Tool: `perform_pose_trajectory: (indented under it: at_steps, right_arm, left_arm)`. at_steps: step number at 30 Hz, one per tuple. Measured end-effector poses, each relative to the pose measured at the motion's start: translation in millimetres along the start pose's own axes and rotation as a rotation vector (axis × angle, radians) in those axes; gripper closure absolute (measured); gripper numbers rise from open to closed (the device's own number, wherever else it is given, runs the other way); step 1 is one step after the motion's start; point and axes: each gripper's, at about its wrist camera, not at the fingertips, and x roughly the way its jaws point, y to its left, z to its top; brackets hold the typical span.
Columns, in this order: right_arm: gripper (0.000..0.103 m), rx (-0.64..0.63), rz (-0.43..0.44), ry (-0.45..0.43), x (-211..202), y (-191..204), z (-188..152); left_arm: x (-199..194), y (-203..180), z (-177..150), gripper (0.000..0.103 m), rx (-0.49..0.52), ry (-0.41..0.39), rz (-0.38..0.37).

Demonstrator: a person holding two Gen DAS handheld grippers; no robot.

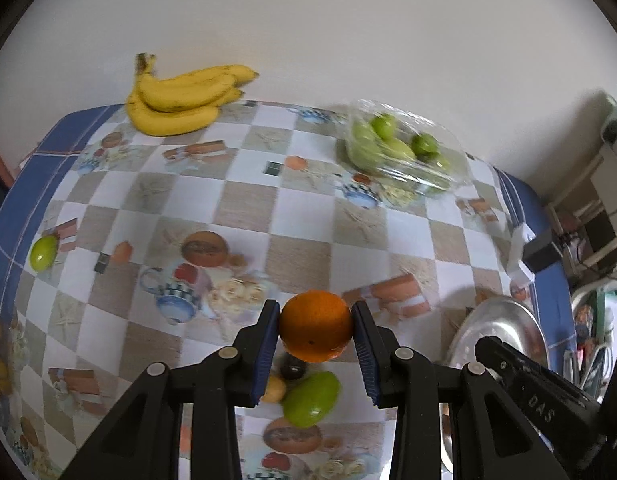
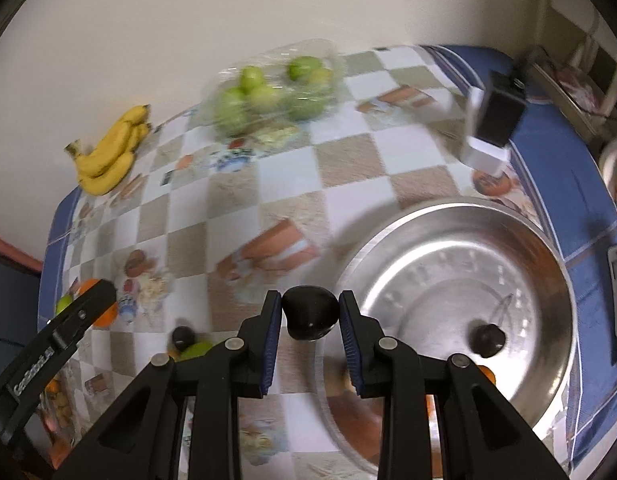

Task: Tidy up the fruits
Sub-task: 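Carry the orange and dark plum over the steel bowl with both tools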

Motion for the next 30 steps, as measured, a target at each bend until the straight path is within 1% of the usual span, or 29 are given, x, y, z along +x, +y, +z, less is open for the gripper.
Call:
perform_pose_trajectory:
  at_steps: [2, 5, 9, 14, 20, 23, 27, 30]
  right_arm:
    - [0.073, 0.031, -0.014, 0.003, 1.0, -14.0, 1.5]
    - [0.073, 0.081, -0.056, 0.013, 3.3, -39.3, 3.3]
    - [0.073, 0.145, -0.088, 0.023, 3.7, -67.1, 1.4]
    - [0.073, 0.194, -0.11, 0.022, 1.8, -92.5, -0.2]
    - [0.072, 0.233, -0.119, 0.018, -1.2, -110.7, -1.6]
    - [0.072, 0.241, -0.109, 0.021, -0.8, -115.9, -1.8]
    - [0.072, 0.245, -0.104, 0.028, 2.2, -115.8, -3.0]
    - [0.072, 0.251, -0.096, 0.028, 3.5, -117.8, -3.7]
  left_arm:
    - [7.0, -12.0, -4.2, 0.064, 0.024, 0.022, -0.014]
    - [16.6, -31.0, -12.0, 0.064, 0.063, 0.058, -0.039]
    - [22.1, -57.8, -22.1, 0.064, 0.128, 0.077, -0.057]
    - [26.4, -88.6, -34.3, 0.064, 0.206, 0.093, -0.1]
    - [35.9, -116.4, -47.3, 0.064, 0.268, 0.125, -0.158]
    - [39.2, -129.9, -53.7, 0.064, 0.307, 0.125, -0.184]
    - [47.7, -144.6, -59.6, 0.064, 0.355, 0.111, -0.185]
    - [60.3, -151.5, -60.2, 0.064, 0.357, 0.127, -0.197]
